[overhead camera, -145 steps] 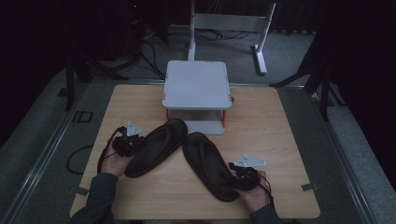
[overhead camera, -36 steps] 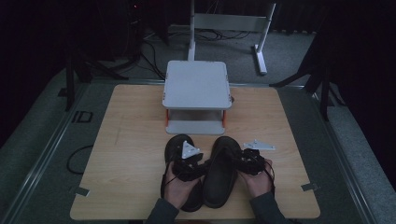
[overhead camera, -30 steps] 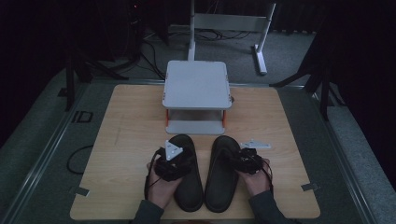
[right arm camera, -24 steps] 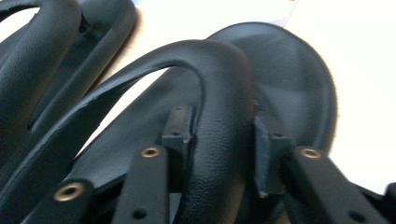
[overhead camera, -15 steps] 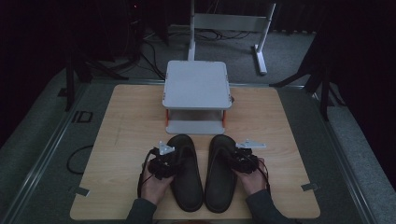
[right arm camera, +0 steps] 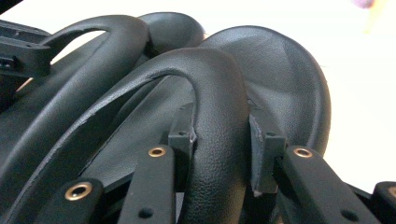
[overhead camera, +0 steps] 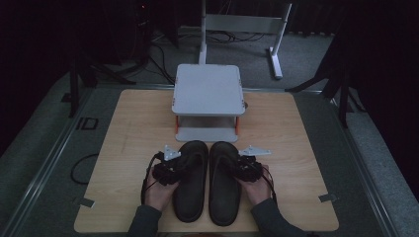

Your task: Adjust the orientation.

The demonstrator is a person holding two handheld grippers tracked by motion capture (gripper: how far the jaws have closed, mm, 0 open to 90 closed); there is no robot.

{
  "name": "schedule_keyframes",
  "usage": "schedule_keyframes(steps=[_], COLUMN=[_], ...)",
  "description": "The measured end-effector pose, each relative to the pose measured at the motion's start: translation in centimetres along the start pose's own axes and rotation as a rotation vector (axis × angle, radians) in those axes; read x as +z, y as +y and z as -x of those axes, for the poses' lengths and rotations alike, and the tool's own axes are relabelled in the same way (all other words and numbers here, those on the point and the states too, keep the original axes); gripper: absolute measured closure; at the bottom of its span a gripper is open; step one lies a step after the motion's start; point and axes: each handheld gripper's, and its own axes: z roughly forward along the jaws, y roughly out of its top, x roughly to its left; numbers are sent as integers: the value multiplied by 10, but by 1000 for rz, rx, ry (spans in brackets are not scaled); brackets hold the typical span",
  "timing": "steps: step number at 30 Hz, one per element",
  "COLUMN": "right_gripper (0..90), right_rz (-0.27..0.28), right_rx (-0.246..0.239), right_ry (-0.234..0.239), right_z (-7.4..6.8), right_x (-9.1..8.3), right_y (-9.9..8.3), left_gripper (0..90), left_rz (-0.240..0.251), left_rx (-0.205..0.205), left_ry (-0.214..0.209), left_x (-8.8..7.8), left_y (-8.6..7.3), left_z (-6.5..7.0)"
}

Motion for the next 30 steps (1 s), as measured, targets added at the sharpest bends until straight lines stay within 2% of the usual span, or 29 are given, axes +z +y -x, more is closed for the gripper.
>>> schedule_keyframes(steps=[2, 9, 14, 18, 20, 23, 25, 27, 30], right_gripper=[674, 675, 676, 675, 675, 673, 668, 661, 629], right_rz=[5, 6, -14, -21, -29, -37, -41, -43, -43], right_rx=[-2, -8, -17, 2, 2, 9, 6, -5, 2], right_ry=[-8, 0, -10, -14, -31, -24, 0, -4, 2], right_z=[-5, -11, -16, -15, -17, -21, -23, -24, -22], right_x=[3, 8, 12, 15, 17, 19, 21, 21, 20], right_y=[2, 7, 6, 6, 7, 8, 8, 8, 8], left_gripper=[722, 724, 728, 730, 730, 729, 726, 719, 693], left_rz=[2, 9, 14, 22, 22, 21, 18, 21, 33], left_rx=[-1, -23, -21, -15, -28, -41, -39, -41, -68], left_ry=[19, 39, 60, 80, 77, 74, 72, 70, 51], left_x=[-1, -7, -10, -13, -13, -13, -12, -12, -14], left_y=[0, -4, -6, -7, -8, -10, -10, -11, -10], left_z=[-2, -6, -6, -9, -12, -14, -14, -13, -16])
